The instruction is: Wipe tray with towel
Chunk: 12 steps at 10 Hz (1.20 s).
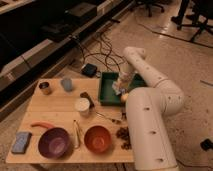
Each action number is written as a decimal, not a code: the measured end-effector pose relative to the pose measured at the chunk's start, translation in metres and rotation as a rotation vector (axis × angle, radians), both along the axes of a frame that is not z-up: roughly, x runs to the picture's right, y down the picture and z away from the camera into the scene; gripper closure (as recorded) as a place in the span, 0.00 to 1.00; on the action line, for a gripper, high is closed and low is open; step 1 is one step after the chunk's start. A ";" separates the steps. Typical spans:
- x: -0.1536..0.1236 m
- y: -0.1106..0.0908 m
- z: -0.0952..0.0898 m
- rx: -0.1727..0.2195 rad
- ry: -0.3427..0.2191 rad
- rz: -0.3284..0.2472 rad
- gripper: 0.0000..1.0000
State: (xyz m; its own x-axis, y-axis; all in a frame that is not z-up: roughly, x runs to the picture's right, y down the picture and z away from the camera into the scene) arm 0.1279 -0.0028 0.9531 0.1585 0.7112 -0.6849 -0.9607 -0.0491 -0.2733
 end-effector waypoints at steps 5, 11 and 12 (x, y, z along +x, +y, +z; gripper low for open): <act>0.072 0.024 -0.016 -0.020 0.111 0.041 1.00; 0.086 0.007 -0.065 0.084 0.151 0.050 1.00; 0.081 0.005 -0.069 0.093 0.148 0.046 1.00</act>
State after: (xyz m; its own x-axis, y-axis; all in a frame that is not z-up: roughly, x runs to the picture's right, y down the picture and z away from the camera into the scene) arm 0.2088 0.0017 0.8845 0.0267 0.7769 -0.6291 -0.9880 -0.0753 -0.1350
